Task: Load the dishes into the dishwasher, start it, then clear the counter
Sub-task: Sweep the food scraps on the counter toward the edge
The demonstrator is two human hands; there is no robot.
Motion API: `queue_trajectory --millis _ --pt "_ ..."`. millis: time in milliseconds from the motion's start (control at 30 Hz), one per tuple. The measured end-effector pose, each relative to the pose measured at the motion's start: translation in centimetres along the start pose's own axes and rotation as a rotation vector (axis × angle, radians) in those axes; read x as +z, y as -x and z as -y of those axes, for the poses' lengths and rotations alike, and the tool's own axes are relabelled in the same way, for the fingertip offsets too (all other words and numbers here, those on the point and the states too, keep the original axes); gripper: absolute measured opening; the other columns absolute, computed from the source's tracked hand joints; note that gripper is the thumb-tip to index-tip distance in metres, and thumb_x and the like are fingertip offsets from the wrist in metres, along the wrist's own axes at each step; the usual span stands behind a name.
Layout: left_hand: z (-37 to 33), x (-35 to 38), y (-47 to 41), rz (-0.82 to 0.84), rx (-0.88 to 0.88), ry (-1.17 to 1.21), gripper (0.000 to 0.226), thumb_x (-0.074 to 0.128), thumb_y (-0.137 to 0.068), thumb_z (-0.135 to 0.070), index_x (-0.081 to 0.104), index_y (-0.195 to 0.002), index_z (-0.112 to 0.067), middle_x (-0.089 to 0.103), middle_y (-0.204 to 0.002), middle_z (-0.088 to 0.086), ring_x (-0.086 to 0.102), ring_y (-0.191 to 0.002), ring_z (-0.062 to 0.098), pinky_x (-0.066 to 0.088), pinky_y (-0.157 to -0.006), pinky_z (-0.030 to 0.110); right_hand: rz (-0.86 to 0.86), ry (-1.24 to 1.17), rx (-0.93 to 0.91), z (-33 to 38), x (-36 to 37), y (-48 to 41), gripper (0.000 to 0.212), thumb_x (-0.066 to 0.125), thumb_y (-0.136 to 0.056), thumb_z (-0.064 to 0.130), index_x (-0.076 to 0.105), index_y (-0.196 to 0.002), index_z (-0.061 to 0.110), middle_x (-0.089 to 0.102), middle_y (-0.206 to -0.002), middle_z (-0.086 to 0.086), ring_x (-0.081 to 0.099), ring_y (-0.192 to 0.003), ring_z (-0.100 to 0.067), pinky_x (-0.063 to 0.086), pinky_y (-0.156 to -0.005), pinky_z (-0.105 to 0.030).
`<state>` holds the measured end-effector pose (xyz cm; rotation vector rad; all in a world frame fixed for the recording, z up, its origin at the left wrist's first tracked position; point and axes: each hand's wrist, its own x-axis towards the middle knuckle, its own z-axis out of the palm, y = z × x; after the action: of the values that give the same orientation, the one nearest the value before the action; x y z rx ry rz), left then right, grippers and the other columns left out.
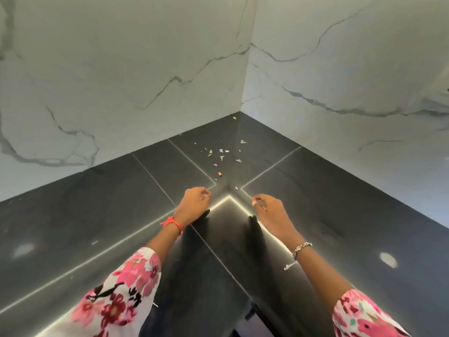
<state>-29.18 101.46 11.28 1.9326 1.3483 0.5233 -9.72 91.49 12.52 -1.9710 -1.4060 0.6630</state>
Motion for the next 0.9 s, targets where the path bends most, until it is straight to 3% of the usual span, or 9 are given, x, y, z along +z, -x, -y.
queue_trajectory --millis 67,267,500,700,900 --pt "1.3 -0.6 -4.0 0.001 0.004 -0.05 0.028 0.048 -0.086 -0.002 0.061 -0.111 0.001 0.06 -0.116 0.016 0.054 -0.111 0.027 0.038 -0.097 0.029 -0.011 -0.02 0.0 0.0 0.4 -3.4 0.029 0.047 -0.095 0.017 0.058 -0.119 0.006 0.058 -0.126 -0.008 0.052 -0.12 -0.022 0.038 -0.105 -0.037" --pt "3.9 -2.6 -14.2 -0.072 0.0 -0.113 0.031 0.052 -0.087 -0.004 0.053 -0.117 0.003 0.051 -0.124 0.017 0.047 -0.118 0.029 0.031 -0.101 0.028 0.001 0.021 -0.069 -0.2 -0.3 -13.7 0.043 0.043 -0.098 0.027 0.044 -0.136 0.008 0.047 -0.14 -0.003 0.043 -0.13 -0.018 0.032 -0.111 -0.032" --pt "7.5 -5.2 -22.8 -0.13 -0.032 -0.26 0.044 0.051 -0.092 -0.02 0.043 -0.131 0.0 0.035 -0.145 0.015 0.028 -0.137 0.027 0.016 -0.116 0.039 0.183 0.126 -0.181 -0.1 -0.7 -26.6 0.052 0.034 -0.099 0.039 0.025 -0.147 0.021 0.017 -0.156 0.006 0.019 -0.143 -0.013 0.017 -0.115 -0.03" --pt "9.5 -5.4 -25.3 -0.252 0.019 -0.326 0.047 0.051 -0.091 -0.034 0.044 -0.132 -0.011 0.041 -0.142 0.004 0.04 -0.129 0.021 0.029 -0.11 0.033 0.245 0.302 -0.217 0.2 1.6 -39.4 0.056 0.036 -0.099 0.036 0.017 -0.149 0.017 0.005 -0.158 0.0 0.021 -0.142 -0.023 0.017 -0.115 -0.037" --pt "10.0 -5.1 -25.6 -0.283 -0.026 -0.316 0.047 0.048 -0.09 -0.043 0.04 -0.133 -0.025 0.034 -0.144 -0.012 0.038 -0.13 0.012 0.035 -0.105 0.032 0.2 0.398 -0.194 -0.6 4.5 -49.1 0.052 0.031 -0.102 0.024 0.013 -0.149 0.011 -0.001 -0.158 -0.009 0.0 -0.146 -0.025 0.007 -0.117 -0.037"
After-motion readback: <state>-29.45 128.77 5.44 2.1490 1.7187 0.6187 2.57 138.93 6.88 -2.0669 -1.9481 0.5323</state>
